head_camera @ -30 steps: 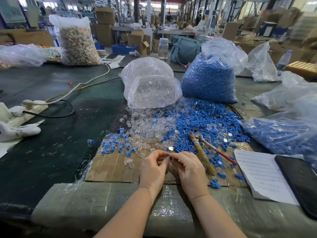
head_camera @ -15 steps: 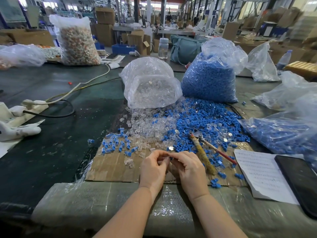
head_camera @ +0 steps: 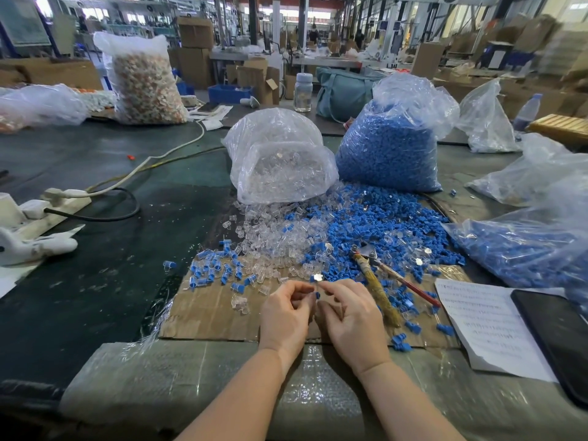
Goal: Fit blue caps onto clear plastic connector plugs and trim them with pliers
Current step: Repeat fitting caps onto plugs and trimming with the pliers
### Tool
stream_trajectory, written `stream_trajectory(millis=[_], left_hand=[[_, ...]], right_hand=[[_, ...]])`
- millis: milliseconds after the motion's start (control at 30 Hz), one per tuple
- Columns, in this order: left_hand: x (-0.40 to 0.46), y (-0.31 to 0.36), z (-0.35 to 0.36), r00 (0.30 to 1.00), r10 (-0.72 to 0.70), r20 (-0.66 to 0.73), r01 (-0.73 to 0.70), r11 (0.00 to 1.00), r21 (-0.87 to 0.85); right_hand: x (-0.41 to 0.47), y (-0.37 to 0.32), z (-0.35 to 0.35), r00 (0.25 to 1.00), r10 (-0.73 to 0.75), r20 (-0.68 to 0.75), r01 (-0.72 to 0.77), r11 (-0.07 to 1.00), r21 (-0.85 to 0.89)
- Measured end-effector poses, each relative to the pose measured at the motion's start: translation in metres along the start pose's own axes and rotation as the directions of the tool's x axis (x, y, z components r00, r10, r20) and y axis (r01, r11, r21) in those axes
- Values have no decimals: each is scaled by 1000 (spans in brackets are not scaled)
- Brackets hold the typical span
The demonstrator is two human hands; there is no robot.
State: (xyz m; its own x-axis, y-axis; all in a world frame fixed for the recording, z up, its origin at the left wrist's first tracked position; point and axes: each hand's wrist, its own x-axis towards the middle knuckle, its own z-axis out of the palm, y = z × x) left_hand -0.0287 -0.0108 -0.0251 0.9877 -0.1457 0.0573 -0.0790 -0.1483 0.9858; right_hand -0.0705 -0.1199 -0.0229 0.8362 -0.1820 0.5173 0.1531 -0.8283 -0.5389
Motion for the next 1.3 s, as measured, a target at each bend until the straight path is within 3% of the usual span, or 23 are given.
stream_trajectory(millis=[100, 167, 267, 333, 467, 633, 733, 833, 900, 1000, 1133, 1300], left_hand=[[1, 1, -1, 999, -33, -3, 32, 999, -36], [1, 2, -1, 999, -46, -8, 46, 998, -46], [3, 4, 0, 996, -82, -23, 80, 994, -80], [5, 5, 1, 994, -109, -27, 106, 990, -88], [9, 10, 1, 986, -166, -23, 162, 979, -123], [14, 22, -3, 962, -274, 16, 269, 932, -241], [23, 30, -7, 952, -306, 8, 297, 917, -268], [35, 39, -8, 944, -330, -6, 311, 896, -319], [44, 43, -9, 942, -336, -30, 304, 884, -354], [54, 44, -12, 929, -365, -53, 316, 861, -400], [62, 41, -17, 908, -410, -84, 341, 842, -419], [65, 42, -20, 892, -434, -127, 348, 837, -422]], right_hand=[[5, 5, -5, 989, 73, -131, -98, 976, -196], [11, 9, -13, 964, 214, -156, -256, 902, -348], [22, 21, -28, 840, 539, -55, -465, 665, -584], [27, 30, -34, 747, 664, 30, -499, 591, -634], [35, 35, -40, 720, 685, 113, -444, 580, -683], [39, 21, -47, 828, 556, 71, -328, 583, -744], [48, 11, -54, 863, 488, 132, -292, 694, -659], [60, -3, -61, 804, 464, 373, -383, 882, -274], [63, -15, -65, 717, 451, 532, -514, 857, -34], [62, -25, -67, 614, 454, 646, -664, 739, 111], [64, -31, -66, 536, 448, 715, -752, 639, 163], [66, -30, -66, 495, 387, 778, -735, 663, 138]])
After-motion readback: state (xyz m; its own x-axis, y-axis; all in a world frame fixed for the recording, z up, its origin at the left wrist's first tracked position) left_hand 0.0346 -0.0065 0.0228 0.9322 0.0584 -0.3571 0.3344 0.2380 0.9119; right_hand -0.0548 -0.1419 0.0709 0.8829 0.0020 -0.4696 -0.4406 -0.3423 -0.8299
